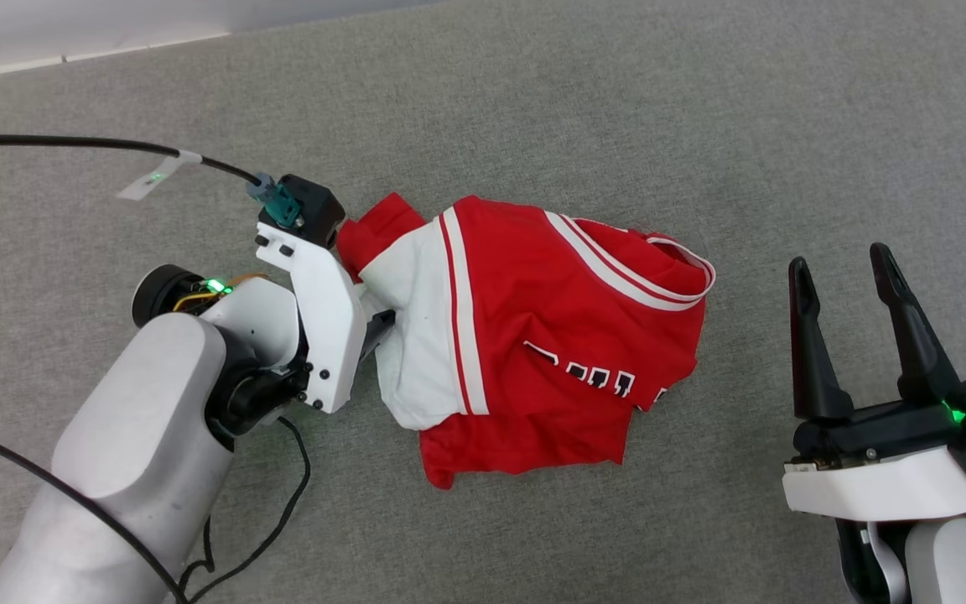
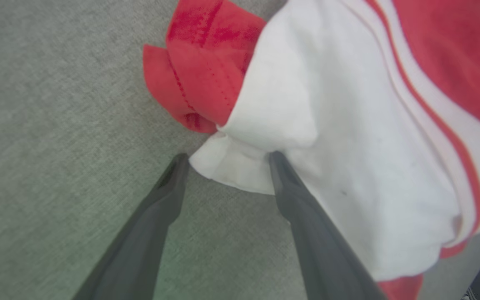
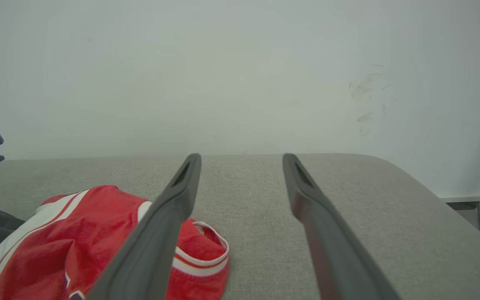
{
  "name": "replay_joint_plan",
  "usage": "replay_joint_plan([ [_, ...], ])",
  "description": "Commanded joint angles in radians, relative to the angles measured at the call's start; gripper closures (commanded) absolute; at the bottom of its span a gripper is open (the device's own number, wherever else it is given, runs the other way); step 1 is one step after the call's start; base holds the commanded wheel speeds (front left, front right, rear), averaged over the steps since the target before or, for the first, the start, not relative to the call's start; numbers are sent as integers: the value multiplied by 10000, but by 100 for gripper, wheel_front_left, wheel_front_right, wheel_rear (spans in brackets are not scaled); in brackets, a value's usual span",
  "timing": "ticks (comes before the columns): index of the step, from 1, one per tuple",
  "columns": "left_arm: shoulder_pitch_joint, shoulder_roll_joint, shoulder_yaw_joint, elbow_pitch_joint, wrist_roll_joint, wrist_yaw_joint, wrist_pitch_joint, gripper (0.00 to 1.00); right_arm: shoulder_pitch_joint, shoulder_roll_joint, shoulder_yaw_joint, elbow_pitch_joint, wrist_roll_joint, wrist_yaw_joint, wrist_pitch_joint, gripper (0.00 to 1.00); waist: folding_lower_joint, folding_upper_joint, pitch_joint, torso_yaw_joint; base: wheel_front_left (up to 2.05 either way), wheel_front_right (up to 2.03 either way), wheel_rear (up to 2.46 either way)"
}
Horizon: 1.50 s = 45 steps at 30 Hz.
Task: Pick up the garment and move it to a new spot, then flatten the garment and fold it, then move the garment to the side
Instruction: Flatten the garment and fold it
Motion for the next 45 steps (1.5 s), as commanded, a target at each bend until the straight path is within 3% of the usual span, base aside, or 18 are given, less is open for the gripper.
replay_joint_plan([
  [1,-131,41,-35,81,63,-34,-23,0,-194,13,19,-2,36,-6,-16,0,-2,0,81,-38,0,0,0],
  [3,-159,47,-231,280,167,-39,2,0,-210,13,39,9,48,-6,-16,0,-2,0,153,-46,0,0,0],
  [4,-152,57,-344,386,171,-39,75,13,-227,15,45,18,54,-6,-16,0,-2,0,180,-46,0,0,0],
  [5,-132,66,-416,466,142,-48,105,100,-247,13,49,29,52,-6,-16,0,-2,0,200,-44,0,0,0],
  [12,34,215,-657,694,5,-58,-473,100,-153,15,-154,173,-125,-6,-16,0,-2,0,-153,219,0,0,0],
  [17,530,525,-238,331,-250,-31,-1380,100,139,14,-162,286,-286,-6,-16,0,-2,0,-854,553,0,0,0],
  [23,1594,1208,844,-699,-734,505,-2346,100,433,14,-80,415,-421,-7,-16,0,-2,0,-1580,986,0,0,0],
  [32,3538,2017,2561,-2100,-1465,1790,-3137,100,743,14,67,536,-685,-7,-16,0,-2,0,-2033,1482,0,0,0],
  [37,4446,2243,2932,-1980,-1547,1943,-3518,100,789,14,91,560,-729,-7,-16,0,-2,0,-2053,1560,0,0,0],
  [40,4871,2079,2894,-1613,-1673,1875,-3696,100,815,14,115,618,-742,-7,-16,0,-2,0,-2074,1595,0,0,0],
  [41,4905,1997,2844,-1506,-1624,1860,-3814,53,815,14,113,631,-747,-7,-16,0,-2,0,-2078,1606,0,0,0],
  [42,4894,1926,2783,-1439,-1542,1793,-3999,0,811,14,105,636,-754,-7,-16,0,-2,0,-2079,1616,0,0,0],
  [45,4773,1540,2645,-1413,-1456,1463,-4765,0,797,14,98,668,-763,-7,-16,0,-2,0,-2120,1639,0,0,0],
])
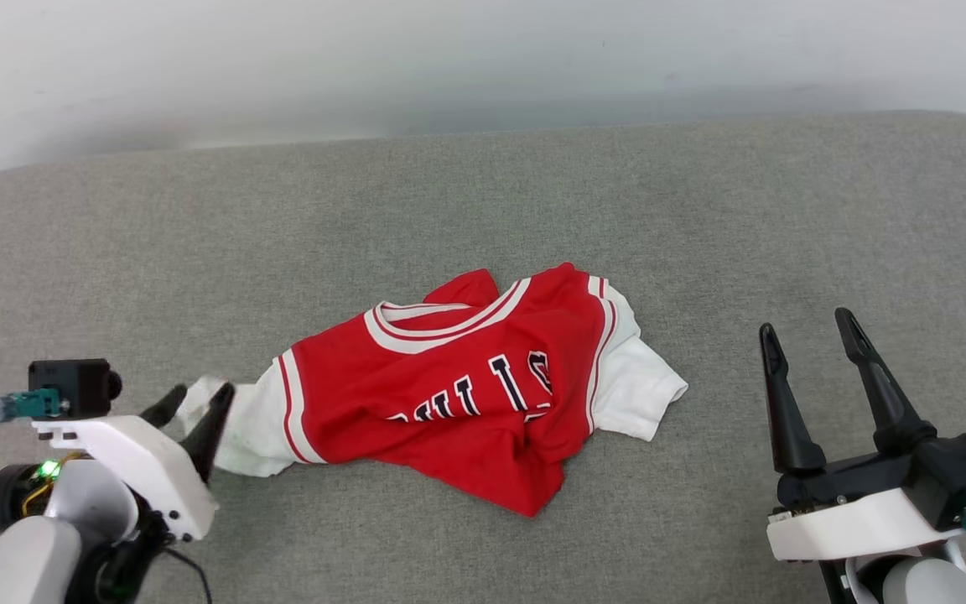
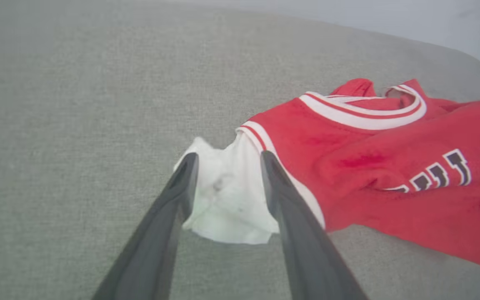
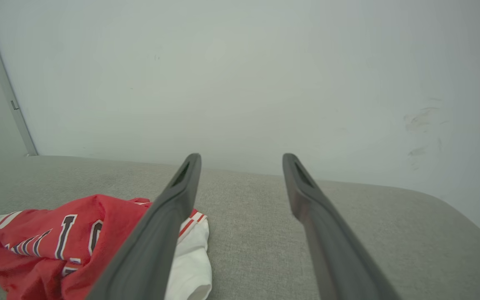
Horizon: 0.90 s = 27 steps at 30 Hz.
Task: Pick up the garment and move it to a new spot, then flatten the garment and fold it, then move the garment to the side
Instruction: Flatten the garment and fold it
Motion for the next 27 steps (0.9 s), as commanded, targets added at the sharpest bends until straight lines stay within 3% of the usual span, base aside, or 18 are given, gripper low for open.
replay_joint_plan([
  [1,-134,-146,-34,-52,130,-155,-474,0,69,12,-35,7,5,-7,-16,0,0,0,-44,20,0,0,0],
  [7,10,-446,-404,-495,1345,-883,-3141,0,173,12,-219,-2,-2,-7,-16,0,0,0,-330,145,0,0,0],
  [8,321,-608,-529,-781,2030,-858,-4494,0,359,12,-306,-18,21,-7,-16,0,0,0,-523,227,0,0,0],
  [10,568,-815,-583,-991,2510,-631,-5135,0,402,12,-325,-5,84,-7,-16,0,0,0,-616,280,0,0,0],
  [17,1576,-1904,-158,-2243,3624,64,-5589,0,397,-401,-158,577,282,-7,370,0,0,0,-653,587,0,0,0],
  [20,1857,-2245,-11,-2606,4047,-22,-5584,0,-20,-1082,150,465,553,-7,1743,0,0,0,-511,788,0,0,0],
  [27,1653,-2802,137,-2435,4412,-489,-5578,0,-1457,-2914,1361,158,2195,-10,6693,0,0,0,19,1294,0,0,0],
])
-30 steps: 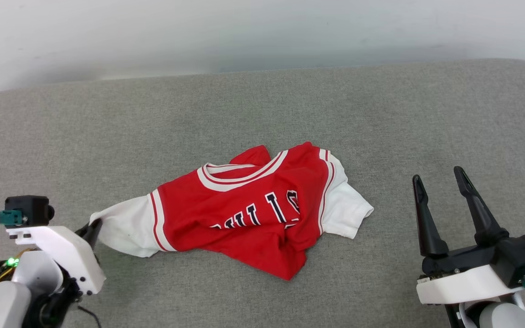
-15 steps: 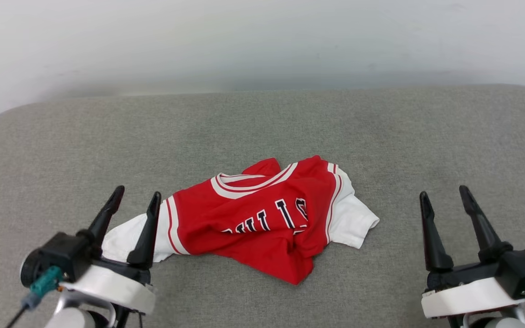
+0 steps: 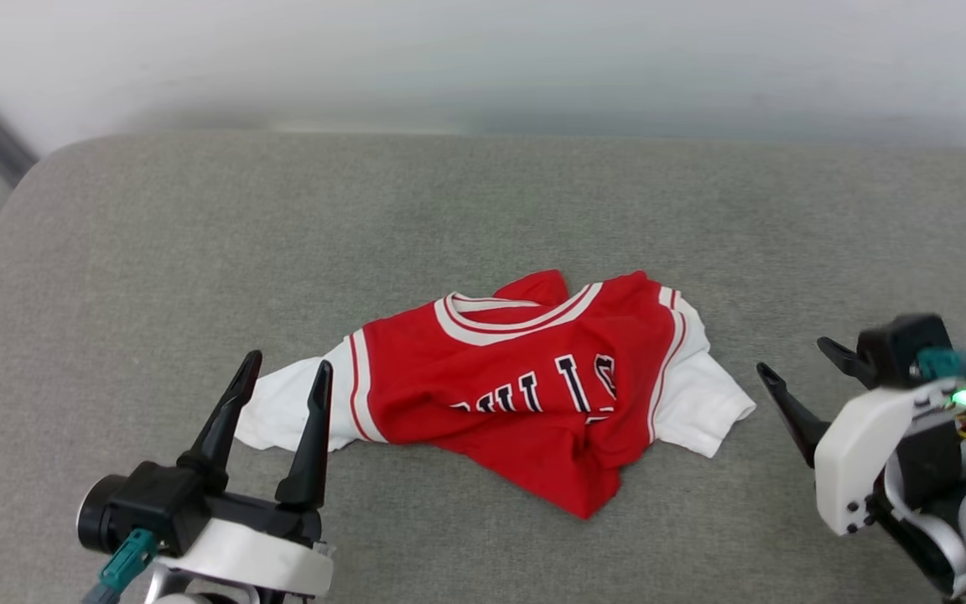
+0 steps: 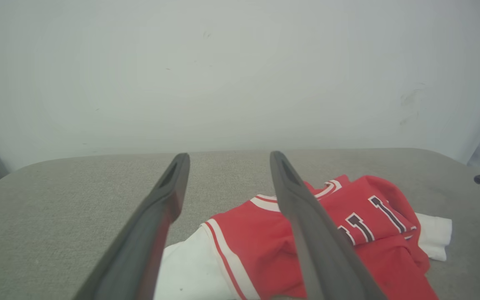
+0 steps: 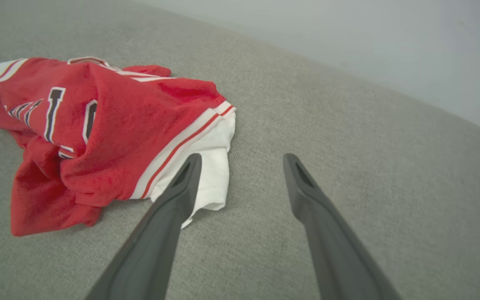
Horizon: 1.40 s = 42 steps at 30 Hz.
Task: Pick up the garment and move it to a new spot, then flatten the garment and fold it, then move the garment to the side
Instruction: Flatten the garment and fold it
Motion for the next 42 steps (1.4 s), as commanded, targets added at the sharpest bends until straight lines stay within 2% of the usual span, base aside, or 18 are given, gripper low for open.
replay_joint_plan([
  [1,-258,-111,50,40,100,-137,-23,0,-408,-323,213,30,421,-8,1092,0,0,0,274,280,0,0,0],
  [4,-405,-334,119,133,228,-297,-24,0,-917,-984,774,119,581,-8,3170,0,0,0,508,560,0,0,0],
  [9,-718,-649,72,331,590,-471,-23,0,-1685,-935,1041,314,1413,-7,5211,0,0,0,959,1031,0,0,0],
  [13,-854,-907,40,435,718,-632,-23,0,-2052,-1010,1065,745,1527,-7,5880,0,0,0,1301,1441,0,0,0],
  [20,-1046,-1228,99,561,917,-829,-24,0,-1794,-822,1043,1867,1399,-5,5744,0,0,0,1611,1919,0,0,0],
  [21,-1049,-1243,131,575,917,-863,-24,0,-1699,-821,1099,1999,1378,-5,5702,15,0,0,1614,1935,0,0,0],
  [23,-1022,-1289,202,595,971,-912,-24,0,-1510,-851,1227,2176,1343,-5,5547,97,0,0,1598,1916,0,0,0],
  [24,-987,-1308,246,613,987,-910,-24,0,-1444,-890,1267,2210,1342,-5,5423,100,0,0,1571,1876,0,0,0],
  [28,-851,-1340,421,750,1017,-977,-24,0,-1333,-1368,1264,2117,1235,-10,4936,100,0,0,1312,1566,0,0,0],
  [33,-753,-1244,525,878,1059,-1046,-24,0,-1425,-2482,1288,1570,918,-10,4585,100,0,0,864,1053,0,0,0],
  [38,-621,-1192,522,893,1051,-1089,-24,0,-1154,-3476,838,1222,816,-10,4589,100,0,0,606,687,0,0,0],
  [42,-561,-1146,498,953,967,-1102,-24,0,-884,-3895,580,1154,624,-8,4600,100,0,0,554,546,0,0,0],
])
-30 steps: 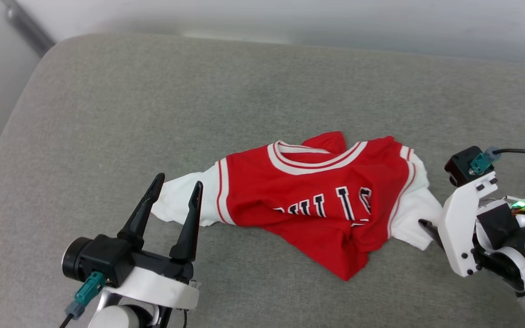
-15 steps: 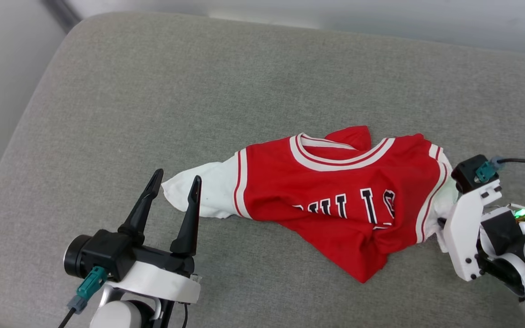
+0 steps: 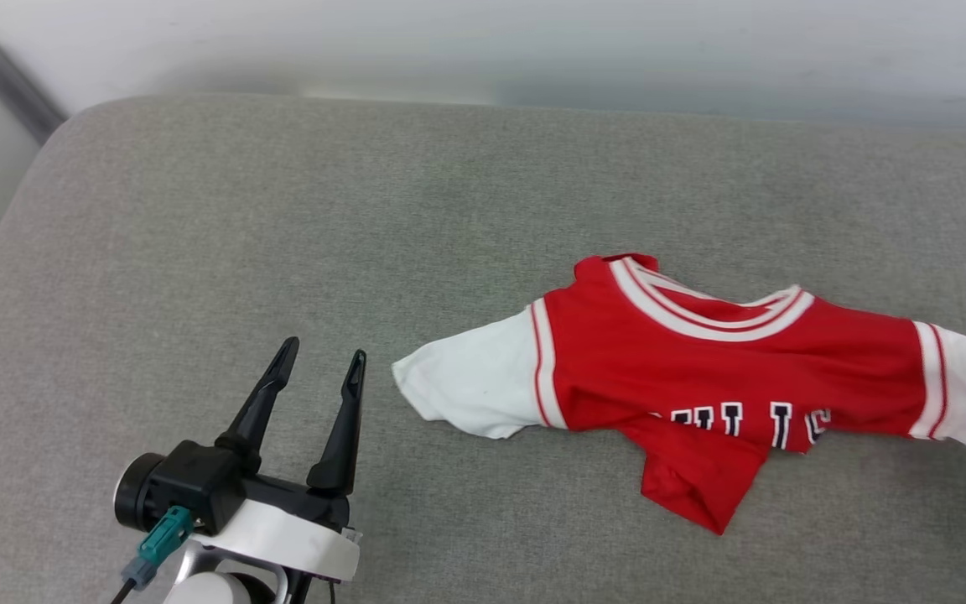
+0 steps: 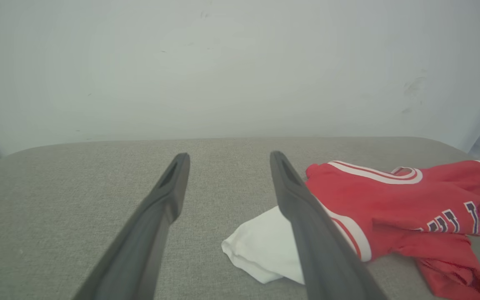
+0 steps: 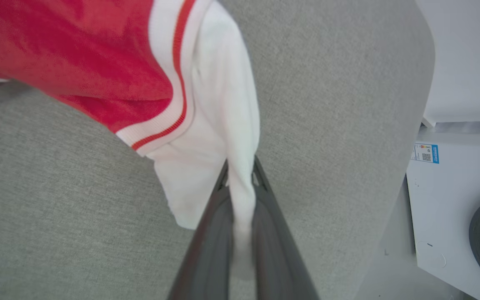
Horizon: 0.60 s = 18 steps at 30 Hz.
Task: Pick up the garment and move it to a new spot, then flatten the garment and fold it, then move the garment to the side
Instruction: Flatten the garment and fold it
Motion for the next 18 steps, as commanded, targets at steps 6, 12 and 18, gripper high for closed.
replay_joint_plan([
  [6,94,146,-9,33,-55,-39,-23,0,728,147,-935,862,-355,-12,-376,100,0,-1,3,-239,0,0,0],
  [12,-14,251,54,150,-88,-36,-23,0,631,828,-1304,1644,-854,-12,-1609,0,0,-1,-126,-480,0,0,0],
  [18,71,327,183,276,-444,-45,-17,0,264,1538,-1648,1290,-1258,-12,-3367,0,0,-1,-464,-900,0,0,0],
])
